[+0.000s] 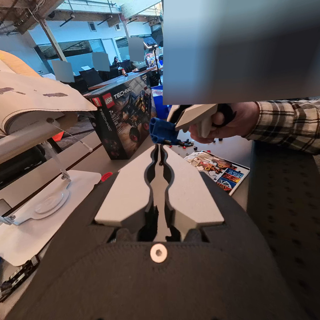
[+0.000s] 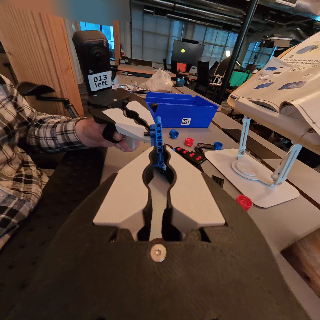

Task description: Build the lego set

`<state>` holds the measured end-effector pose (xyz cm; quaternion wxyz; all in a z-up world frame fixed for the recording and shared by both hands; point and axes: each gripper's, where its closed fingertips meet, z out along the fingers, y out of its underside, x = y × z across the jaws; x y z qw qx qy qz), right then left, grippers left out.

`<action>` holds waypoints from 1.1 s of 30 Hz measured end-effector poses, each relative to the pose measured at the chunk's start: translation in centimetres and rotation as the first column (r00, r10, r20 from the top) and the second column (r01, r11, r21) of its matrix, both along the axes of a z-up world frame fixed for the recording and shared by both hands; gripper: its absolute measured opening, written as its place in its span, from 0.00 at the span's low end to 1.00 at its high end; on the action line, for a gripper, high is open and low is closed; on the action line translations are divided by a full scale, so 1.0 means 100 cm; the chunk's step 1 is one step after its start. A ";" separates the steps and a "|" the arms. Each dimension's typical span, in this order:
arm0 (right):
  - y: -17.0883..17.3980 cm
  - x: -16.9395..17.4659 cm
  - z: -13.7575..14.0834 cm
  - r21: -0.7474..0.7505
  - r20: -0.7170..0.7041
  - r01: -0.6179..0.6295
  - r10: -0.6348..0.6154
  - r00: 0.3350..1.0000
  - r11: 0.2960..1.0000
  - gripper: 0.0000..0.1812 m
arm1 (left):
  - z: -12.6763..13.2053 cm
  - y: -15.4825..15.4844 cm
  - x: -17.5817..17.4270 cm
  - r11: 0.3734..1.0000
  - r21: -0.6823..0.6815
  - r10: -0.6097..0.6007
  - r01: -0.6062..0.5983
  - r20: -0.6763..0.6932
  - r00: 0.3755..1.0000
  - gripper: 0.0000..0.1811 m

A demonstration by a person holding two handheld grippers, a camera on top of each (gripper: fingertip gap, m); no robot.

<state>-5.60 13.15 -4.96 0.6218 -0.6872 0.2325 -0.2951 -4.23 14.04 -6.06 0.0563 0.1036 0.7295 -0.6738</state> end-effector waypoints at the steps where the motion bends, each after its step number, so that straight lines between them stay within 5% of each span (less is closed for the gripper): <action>1: 0.001 -0.001 0.000 0.006 -0.001 -0.006 0.006 1.000 1.000 0.03 | 0.000 0.000 0.000 1.000 -0.002 0.000 0.000 -0.001 1.000 0.01; 33: -0.003 -0.002 -0.003 -0.052 0.009 0.012 -0.011 1.000 0.999 0.03 | 0.006 0.003 -0.013 0.982 -0.060 -0.189 0.179 -0.233 0.954 0.19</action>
